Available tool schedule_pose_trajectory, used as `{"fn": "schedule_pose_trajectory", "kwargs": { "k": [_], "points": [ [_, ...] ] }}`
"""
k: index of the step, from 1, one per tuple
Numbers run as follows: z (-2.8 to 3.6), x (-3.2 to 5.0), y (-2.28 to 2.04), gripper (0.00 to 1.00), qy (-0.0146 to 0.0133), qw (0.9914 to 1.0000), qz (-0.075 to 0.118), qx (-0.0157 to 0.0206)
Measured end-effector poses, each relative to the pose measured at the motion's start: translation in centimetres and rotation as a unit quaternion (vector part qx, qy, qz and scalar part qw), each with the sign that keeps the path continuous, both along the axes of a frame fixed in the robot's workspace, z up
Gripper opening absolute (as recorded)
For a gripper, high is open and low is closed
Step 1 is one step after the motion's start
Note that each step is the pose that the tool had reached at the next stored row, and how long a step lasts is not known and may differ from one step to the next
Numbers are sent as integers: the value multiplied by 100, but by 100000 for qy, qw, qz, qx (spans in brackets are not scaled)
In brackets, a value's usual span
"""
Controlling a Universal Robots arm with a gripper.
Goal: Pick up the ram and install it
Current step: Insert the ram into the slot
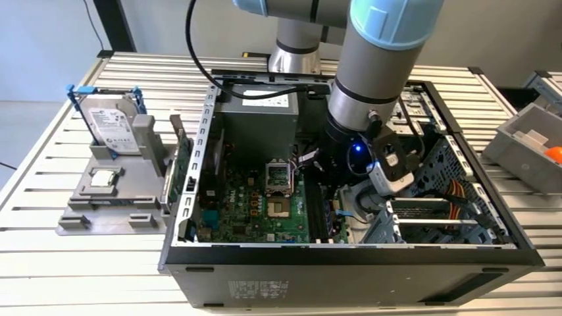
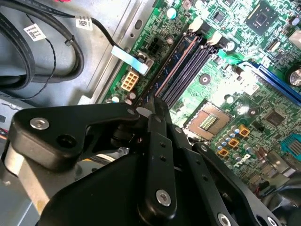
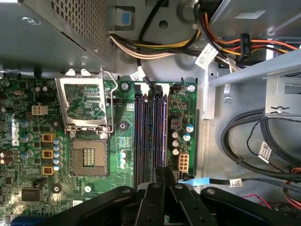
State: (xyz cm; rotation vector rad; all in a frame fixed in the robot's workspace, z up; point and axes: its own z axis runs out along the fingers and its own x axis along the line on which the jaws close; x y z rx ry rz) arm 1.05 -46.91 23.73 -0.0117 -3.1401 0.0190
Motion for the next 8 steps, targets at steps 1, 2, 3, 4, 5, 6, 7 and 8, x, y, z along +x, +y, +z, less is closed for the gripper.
{"fn": "schedule_pose_trajectory", "kwargs": {
  "k": [1,2,3,4,5,6,7,8],
  "points": [
    [0,0,0,0,-1,100000,-1,0],
    [1,0,0,0,0,100000,-1,2],
    [2,0,0,0,0,100000,-1,-2],
    [2,0,0,0,1,100000,1,-7],
    [2,0,0,0,0,100000,-1,0],
    [3,0,0,0,1,100000,-1,-4],
    [3,0,0,0,-1,100000,-1,0],
    [4,0,0,0,2,100000,-1,-3]
  ]
}}
